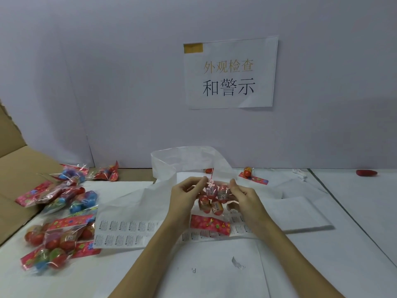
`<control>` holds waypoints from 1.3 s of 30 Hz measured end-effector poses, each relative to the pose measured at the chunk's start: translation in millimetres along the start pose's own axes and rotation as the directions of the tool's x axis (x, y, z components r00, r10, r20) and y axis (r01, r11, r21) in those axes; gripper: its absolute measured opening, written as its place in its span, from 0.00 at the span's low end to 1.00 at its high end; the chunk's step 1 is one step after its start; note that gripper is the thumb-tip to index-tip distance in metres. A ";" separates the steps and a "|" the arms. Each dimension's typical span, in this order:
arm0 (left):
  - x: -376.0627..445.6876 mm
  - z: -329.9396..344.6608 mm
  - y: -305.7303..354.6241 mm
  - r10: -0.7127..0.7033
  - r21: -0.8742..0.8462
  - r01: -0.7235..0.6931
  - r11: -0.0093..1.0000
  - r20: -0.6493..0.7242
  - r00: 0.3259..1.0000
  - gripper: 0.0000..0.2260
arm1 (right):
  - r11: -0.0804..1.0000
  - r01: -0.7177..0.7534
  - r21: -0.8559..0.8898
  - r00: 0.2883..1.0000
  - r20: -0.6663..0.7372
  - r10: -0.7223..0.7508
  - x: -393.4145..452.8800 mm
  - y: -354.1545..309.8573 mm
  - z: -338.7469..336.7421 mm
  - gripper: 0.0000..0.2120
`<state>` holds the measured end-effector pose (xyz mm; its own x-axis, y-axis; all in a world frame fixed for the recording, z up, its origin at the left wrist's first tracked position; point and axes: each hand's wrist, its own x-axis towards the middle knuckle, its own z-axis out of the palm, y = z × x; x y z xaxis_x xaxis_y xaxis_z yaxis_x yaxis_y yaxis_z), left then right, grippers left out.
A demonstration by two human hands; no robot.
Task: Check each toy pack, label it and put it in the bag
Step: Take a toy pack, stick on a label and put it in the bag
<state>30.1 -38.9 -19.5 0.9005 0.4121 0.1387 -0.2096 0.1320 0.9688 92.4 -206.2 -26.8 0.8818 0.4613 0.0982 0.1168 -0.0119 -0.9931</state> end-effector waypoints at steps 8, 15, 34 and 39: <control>-5.8 5.6 2.3 0.112 0.039 -0.111 0.993 -0.024 0.993 0.09 | 0.953 0.172 -0.248 0.977 -0.084 -0.198 -5.5 2.8 -1.7 0.27; -3.3 -3.2 6.6 0.153 0.059 -0.163 0.985 0.145 0.977 0.19 | 0.967 0.128 0.220 0.991 0.005 -0.132 -5.9 -7.8 -6.8 0.19; 1.3 -5.2 1.1 0.074 0.184 -0.067 0.981 -0.032 0.997 0.14 | 0.993 -0.019 0.115 0.999 0.030 0.016 -8.7 -9.1 -2.1 0.21; 1.3 -6.3 4.0 0.102 0.200 -0.092 0.975 -0.045 0.994 0.11 | 0.986 -0.017 0.167 0.999 -0.033 0.023 -8.2 -7.4 -3.6 0.15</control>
<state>28.0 -32.2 -16.7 0.8563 0.4636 0.2278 -0.2105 -0.0897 0.9735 85.9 -213.1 -20.0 0.8990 0.4311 0.0771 0.0232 0.1288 -0.9914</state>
